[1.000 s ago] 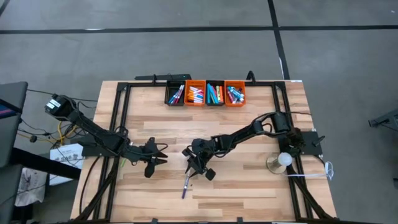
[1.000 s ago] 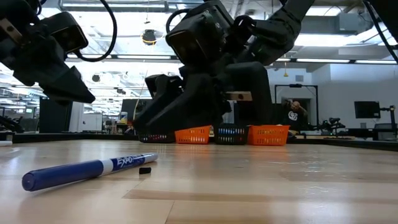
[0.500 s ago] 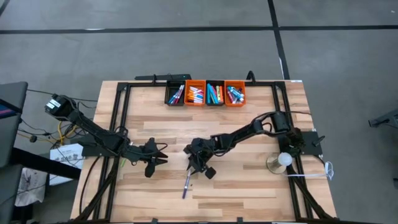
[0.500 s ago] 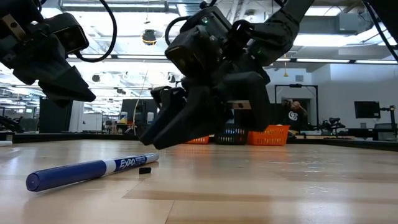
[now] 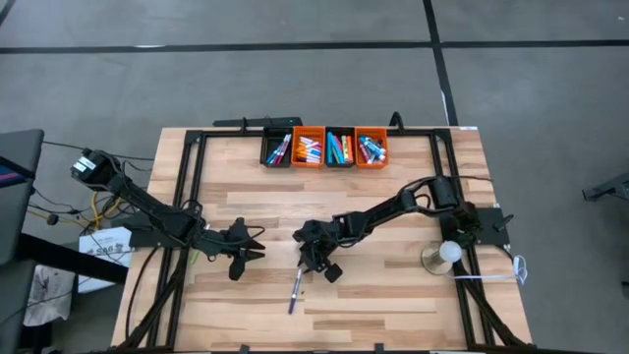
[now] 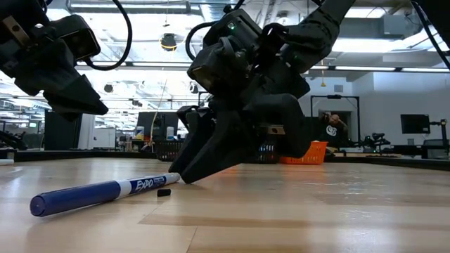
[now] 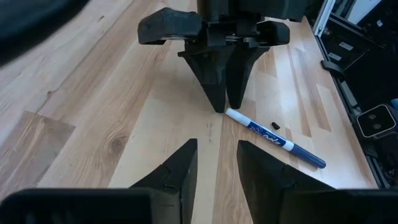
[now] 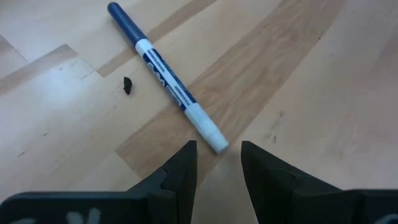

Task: Pick & Place Markers
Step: Put the blue and white marker pen into the left black bin

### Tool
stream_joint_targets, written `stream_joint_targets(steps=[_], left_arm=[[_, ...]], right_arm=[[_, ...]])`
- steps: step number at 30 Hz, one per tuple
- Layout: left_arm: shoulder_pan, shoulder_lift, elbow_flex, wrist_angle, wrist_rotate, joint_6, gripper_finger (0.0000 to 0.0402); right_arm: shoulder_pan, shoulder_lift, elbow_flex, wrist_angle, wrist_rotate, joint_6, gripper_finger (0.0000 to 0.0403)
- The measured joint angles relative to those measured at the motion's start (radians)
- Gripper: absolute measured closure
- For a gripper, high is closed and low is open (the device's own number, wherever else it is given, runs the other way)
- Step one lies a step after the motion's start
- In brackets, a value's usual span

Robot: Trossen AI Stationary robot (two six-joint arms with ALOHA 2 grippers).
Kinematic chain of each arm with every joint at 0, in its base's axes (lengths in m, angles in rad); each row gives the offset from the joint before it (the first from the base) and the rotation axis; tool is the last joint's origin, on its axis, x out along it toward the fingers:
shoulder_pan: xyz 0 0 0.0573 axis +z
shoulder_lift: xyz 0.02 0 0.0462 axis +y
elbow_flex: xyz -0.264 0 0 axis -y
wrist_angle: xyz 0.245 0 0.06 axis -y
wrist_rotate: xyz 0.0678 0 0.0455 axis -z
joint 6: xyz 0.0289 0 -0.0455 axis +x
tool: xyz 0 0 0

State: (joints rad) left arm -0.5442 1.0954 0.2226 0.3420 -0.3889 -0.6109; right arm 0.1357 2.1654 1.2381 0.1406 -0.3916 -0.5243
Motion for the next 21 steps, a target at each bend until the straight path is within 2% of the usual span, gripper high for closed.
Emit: stream_joint_targets(steps=[21], left_arm=[[0.000,0.000,0.000,0.000,0.000,0.000,0.0293]], right_arm=[[0.021,0.000,0.000,0.032,-0.005,-0.053,0.0286]])
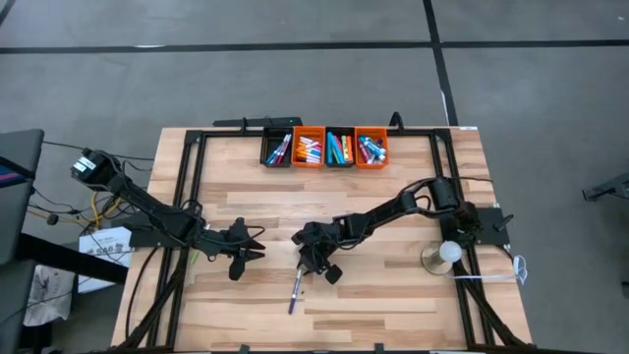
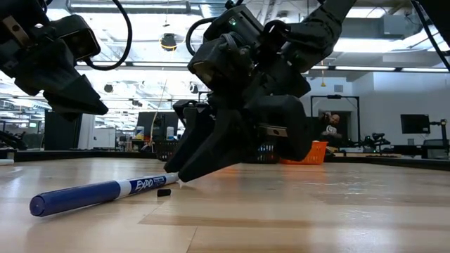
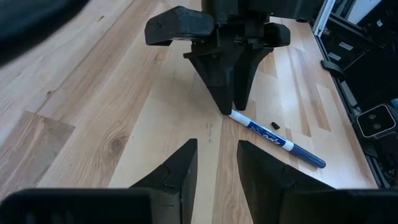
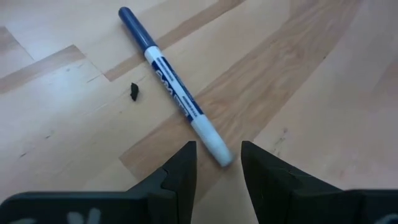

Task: Pick & Place Markers
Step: Put the blue and white marker pen into the left black bin

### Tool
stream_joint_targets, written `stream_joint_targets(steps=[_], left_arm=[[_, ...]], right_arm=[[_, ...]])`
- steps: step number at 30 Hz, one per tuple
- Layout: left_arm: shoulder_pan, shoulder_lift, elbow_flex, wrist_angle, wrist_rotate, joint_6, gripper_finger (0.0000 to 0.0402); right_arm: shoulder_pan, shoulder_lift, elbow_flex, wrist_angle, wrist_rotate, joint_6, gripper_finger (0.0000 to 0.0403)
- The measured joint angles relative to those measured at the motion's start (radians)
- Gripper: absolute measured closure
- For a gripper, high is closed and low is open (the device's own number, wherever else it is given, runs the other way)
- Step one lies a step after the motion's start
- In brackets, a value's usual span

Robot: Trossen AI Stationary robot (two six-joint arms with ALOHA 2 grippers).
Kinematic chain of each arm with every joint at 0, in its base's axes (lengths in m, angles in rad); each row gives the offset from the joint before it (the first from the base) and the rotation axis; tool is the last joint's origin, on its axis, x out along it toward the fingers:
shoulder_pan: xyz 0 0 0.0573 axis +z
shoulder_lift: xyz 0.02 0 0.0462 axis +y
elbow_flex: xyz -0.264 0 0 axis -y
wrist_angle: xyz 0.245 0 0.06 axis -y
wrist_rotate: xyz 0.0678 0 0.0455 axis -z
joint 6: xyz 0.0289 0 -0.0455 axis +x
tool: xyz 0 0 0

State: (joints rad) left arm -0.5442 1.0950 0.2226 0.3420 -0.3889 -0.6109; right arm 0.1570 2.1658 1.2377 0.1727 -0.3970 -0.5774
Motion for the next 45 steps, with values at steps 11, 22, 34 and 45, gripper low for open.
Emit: stream_joint_targets(steps=[11,22,34,45], left_arm=[[0.000,0.000,0.000,0.000,0.000,0.000,0.0293],[0.000,0.000,0.000,0.000,0.000,0.000,0.0293],[0.000,0.000,0.000,0.000,0.000,0.000,0.0293],[0.000,0.000,0.000,0.012,0.000,0.001,0.0293]], right_arm=[[0.005,0.073,0.023,0.076,-0.038,0.003,0.0286],[-0.002,0.068,0.023,0.058,-0.062,0.020,0.0334],[-0.004,0.067,0.020,0.071,-0.121,0.001,0.0381],[-0.008,-0.048,0.016,-0.030,-0.061,-0.067,0.0388]])
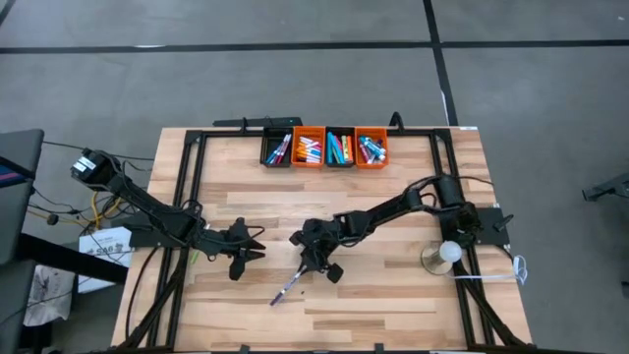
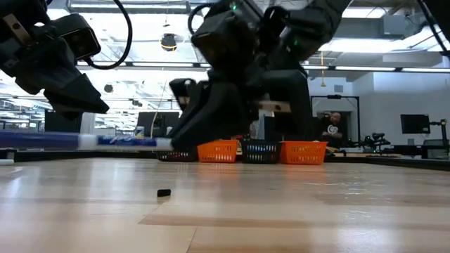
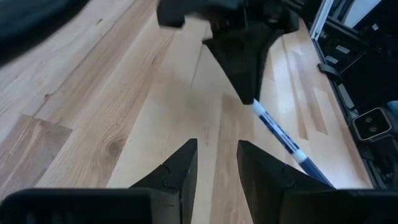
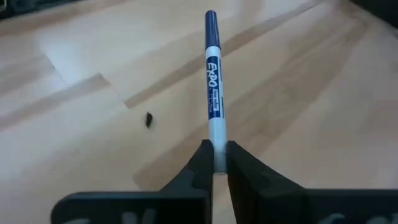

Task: Pick & Place Markers
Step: Put the blue and white marker pen into the left black bin

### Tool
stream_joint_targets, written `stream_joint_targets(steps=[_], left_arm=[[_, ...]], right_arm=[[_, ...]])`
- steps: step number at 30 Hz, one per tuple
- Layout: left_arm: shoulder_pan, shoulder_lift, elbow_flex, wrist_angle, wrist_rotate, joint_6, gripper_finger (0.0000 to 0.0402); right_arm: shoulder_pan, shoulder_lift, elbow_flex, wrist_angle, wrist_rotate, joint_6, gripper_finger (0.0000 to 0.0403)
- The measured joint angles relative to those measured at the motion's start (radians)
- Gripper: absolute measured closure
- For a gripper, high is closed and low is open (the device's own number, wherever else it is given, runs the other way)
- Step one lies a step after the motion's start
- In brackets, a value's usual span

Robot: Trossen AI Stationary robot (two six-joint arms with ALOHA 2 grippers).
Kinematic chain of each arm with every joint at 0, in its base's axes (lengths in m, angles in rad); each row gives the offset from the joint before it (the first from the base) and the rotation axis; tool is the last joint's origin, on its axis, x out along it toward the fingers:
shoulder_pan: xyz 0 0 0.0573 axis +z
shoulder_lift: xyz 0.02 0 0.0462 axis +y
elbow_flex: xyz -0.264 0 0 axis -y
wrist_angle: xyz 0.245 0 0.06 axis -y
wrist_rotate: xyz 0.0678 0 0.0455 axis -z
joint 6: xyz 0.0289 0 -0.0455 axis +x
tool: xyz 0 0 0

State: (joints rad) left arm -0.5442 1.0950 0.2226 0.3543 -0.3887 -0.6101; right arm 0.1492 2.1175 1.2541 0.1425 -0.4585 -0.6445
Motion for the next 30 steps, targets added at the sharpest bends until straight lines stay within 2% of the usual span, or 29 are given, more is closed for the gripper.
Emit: stream_joint_targets(steps=[6,15,23,30], left_arm=[[0.000,0.000,0.000,0.015,-0.005,0.002,0.0293],[0.000,0.000,0.000,0.029,-0.007,0.003,0.0293],[0.000,0.000,0.000,0.053,-0.007,0.003,0.0293],[0.000,0.000,0.000,0.069,-0.007,0.003,0.0293]], right_arm=[[-0.041,-0.094,0.001,-0.123,0.044,-0.090,0.0394],[-0.155,-0.245,0.002,-0.352,0.133,-0.141,0.0394],[-0.263,-0.341,0.003,-0.373,0.211,-0.214,0.0391],[-0.336,-0.325,0.096,-0.420,0.327,-0.268,0.0390]])
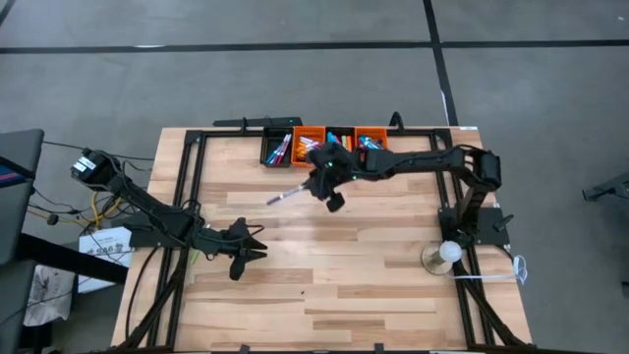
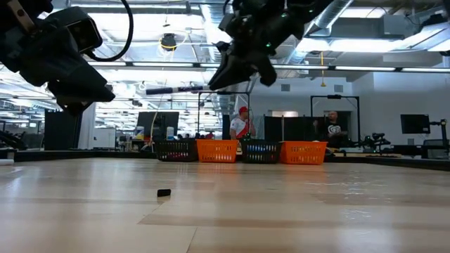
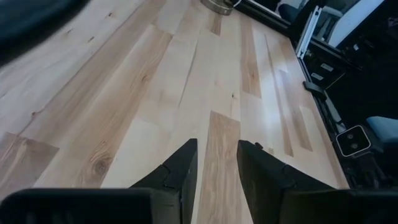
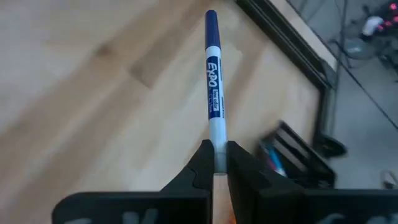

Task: Pick & Place Markers
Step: Put the blue and white marker pen into the left black bin

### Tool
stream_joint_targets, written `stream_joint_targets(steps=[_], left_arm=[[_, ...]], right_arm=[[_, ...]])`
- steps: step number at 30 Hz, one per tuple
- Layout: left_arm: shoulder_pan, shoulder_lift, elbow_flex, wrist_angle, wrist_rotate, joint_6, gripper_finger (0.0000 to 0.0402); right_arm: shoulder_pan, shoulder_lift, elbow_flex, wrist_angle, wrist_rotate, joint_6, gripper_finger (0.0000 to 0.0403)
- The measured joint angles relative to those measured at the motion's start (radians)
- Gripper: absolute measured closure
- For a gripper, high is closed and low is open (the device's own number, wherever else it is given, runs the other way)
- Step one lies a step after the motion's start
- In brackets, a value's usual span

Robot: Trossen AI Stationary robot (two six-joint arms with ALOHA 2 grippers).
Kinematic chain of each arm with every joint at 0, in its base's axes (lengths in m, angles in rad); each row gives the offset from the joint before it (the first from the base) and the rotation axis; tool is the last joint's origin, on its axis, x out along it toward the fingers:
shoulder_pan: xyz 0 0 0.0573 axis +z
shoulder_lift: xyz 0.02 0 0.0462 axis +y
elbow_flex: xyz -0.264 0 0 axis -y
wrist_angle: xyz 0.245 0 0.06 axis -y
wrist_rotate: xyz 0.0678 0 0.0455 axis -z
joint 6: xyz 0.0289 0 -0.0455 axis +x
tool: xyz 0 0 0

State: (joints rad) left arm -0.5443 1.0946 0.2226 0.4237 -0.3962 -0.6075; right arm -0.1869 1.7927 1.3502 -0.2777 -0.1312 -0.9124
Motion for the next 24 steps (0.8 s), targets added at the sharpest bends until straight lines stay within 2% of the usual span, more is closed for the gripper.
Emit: stream_joint_targets(steps=[9,14,17,24], left_arm=[[0.000,0.000,0.000,0.014,-0.002,0.001,0.0293],[0.002,0.000,0.000,0.051,-0.034,0.065,0.0293],[0.002,-0.002,0.000,0.068,-0.099,0.101,0.0293],[0.034,-0.002,0.000,0.141,-0.329,0.160,0.0293]], right_arm=[[-0.097,0.121,0.210,-0.100,0.060,-0.059,0.0390],[-0.142,0.189,0.299,-0.149,0.096,-0.092,0.0390],[-0.149,0.220,0.337,-0.182,0.094,-0.101,0.0390],[-0.132,0.214,0.354,-0.309,0.128,-0.129,0.0391]])
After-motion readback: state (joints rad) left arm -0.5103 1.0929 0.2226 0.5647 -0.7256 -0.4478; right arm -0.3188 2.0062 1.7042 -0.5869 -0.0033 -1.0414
